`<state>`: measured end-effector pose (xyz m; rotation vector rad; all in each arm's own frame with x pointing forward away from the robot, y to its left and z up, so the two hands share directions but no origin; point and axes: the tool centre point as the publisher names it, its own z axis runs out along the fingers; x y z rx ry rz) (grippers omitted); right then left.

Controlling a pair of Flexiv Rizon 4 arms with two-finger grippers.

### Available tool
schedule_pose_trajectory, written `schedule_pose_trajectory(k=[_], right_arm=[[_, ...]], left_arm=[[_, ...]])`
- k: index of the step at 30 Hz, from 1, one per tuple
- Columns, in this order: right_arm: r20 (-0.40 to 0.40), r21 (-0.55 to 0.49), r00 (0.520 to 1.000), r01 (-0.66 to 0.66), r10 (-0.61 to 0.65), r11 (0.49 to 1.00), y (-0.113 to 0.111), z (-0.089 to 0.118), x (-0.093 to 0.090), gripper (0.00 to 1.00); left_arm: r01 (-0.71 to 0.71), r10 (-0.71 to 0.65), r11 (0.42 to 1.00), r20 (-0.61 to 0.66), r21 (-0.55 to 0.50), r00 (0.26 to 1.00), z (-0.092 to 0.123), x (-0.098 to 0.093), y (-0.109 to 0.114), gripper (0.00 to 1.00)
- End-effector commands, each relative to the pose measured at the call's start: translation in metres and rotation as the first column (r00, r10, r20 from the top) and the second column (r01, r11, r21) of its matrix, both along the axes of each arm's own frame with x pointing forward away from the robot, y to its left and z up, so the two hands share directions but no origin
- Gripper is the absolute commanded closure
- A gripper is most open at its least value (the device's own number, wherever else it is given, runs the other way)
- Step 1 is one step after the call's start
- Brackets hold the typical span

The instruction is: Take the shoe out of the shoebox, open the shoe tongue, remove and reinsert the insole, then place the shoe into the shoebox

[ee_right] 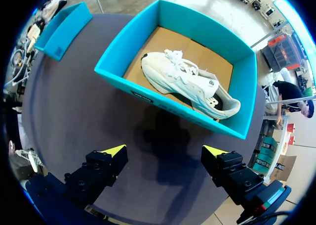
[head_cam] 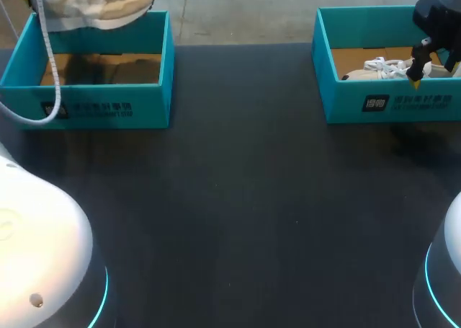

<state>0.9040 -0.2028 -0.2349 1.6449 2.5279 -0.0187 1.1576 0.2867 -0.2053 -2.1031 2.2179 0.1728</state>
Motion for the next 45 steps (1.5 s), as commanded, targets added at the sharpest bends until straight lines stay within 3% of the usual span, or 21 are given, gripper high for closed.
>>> schedule_pose_trajectory(k=[1, 15, 21, 34, 45], right_arm=[[0.002, 0.000, 1.000, 0.000, 0.000, 1.000, 0.000, 0.000, -0.001, 0.00], [0.002, 0.000, 1.000, 0.000, 0.000, 1.000, 0.000, 0.000, -0.001, 0.00], [0.002, 0.000, 1.000, 0.000, 0.000, 1.000, 0.000, 0.000, -0.001, 0.00], [0.002, 0.000, 1.000, 0.000, 0.000, 1.000, 0.000, 0.000, -0.001, 0.00], [0.002, 0.000, 1.000, 0.000, 0.000, 1.000, 0.000, 0.000, -0.001, 0.00]], left_arm=[[0.009, -0.008, 1.000, 0.062, 0.000, 0.998, 0.005, -0.016, -0.001, 1.00], [0.009, -0.008, 1.000, 0.062, 0.000, 0.998, 0.005, -0.016, -0.001, 1.00], [-0.004, 0.002, 1.000, 0.063, 0.019, 0.998, 0.019, -0.050, -0.020, 1.00], [-0.112, 0.111, 0.993, 0.040, 0.027, 0.993, 0.042, -0.116, -0.034, 1.00], [-0.182, 0.182, 0.981, 0.006, 0.072, 0.983, 0.046, -0.179, -0.054, 1.00]])
